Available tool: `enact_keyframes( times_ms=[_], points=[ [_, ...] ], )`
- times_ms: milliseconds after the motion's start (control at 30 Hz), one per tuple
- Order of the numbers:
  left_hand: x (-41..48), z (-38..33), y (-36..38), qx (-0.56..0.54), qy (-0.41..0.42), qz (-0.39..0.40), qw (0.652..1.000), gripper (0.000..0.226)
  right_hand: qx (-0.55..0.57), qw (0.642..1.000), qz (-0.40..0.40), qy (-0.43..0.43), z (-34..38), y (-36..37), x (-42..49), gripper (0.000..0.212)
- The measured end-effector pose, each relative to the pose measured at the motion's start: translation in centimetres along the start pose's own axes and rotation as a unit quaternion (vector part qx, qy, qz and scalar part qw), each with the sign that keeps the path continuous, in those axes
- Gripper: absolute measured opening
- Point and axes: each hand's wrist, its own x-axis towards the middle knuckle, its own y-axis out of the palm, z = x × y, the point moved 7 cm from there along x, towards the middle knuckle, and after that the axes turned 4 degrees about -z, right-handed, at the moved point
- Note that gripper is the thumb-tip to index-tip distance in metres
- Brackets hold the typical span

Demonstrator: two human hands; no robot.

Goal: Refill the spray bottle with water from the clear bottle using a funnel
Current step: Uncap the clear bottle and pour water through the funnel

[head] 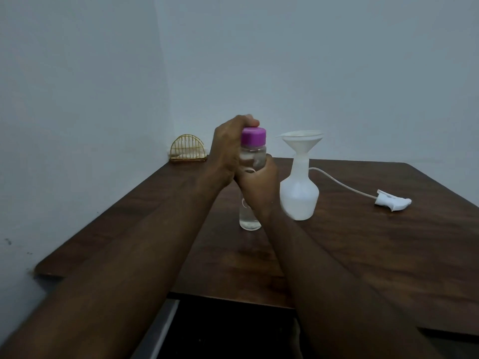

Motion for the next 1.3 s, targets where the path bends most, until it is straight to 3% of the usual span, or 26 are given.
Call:
enact_keyframes(
  times_ms=[67, 167, 367, 533, 600, 800, 867, 1000, 1067, 1200, 1300],
  points=[
    [0.2, 0.3, -0.3, -0.018, -0.029, -0.018, 0.999, 0.043, 0.004, 1.0, -0.006, -0.005, 0.1, 0.0, -0.1, 0.06],
    [1.0, 0.0, -0.7, 0.019, -0.029, -0.056, 0.998, 0.033, 0.012, 1.0, -0.011, -0.009, 0.1, 0.1, -0.1, 0.064],
    [1.6, -0.6, 1.0, 0.05, -0.083, 0.034, 0.995, 0.061, 0.002, 1.0, -0.003, -0.014, -0.7, 0.5, 0.5, 0.064],
    [1.9, -1.6, -1.4, 0.119, 0.002, -0.084, 0.989, 0.053, -0.004, 1.0, -0.01, -0.029, -0.8, 0.1, 0.5, 0.04],
    [1.9, -1.8, -2.6, 0.115, 0.011, -0.12, 0.986, 0.05, -0.007, 1.0, -0.01, -0.027, -0.9, 0.1, 0.4, 0.045],
    [1.4, -1.1, -1.2, 0.103, -0.056, 0.001, 0.993, 0.05, -0.017, 0.999, -0.008, -0.034, -1.3, 0.3, 0.7, 0.053],
    [1.1, -0.9, -1.1, 0.09, -0.035, -0.014, 0.995, 0.045, -0.016, 0.999, -0.01, -0.036, -1.4, 0.3, 0.8, 0.051],
    [1.1, -0.4, -2.4, 0.044, 0.001, -0.118, 0.992, 0.04, -0.005, 0.999, -0.016, -0.032, -1.4, 0.4, 0.7, 0.051],
    [1.3, -0.1, -2.2, 0.019, -0.02, -0.107, 0.994, 0.042, 0.0, 0.999, -0.02, -0.027, -1.4, 0.3, 0.7, 0.057],
    [0.5, 0.7, -0.6, -0.005, -0.082, -0.011, 0.997, 0.056, 0.003, 0.999, -0.016, -0.033, -1.2, 0.4, 0.7, 0.062],
    [0.7, 0.5, -1.3, 0.004, -0.052, -0.066, 0.996, 0.046, 0.001, 0.999, -0.017, -0.037, -1.2, 0.3, 0.6, 0.059]
  ],
)
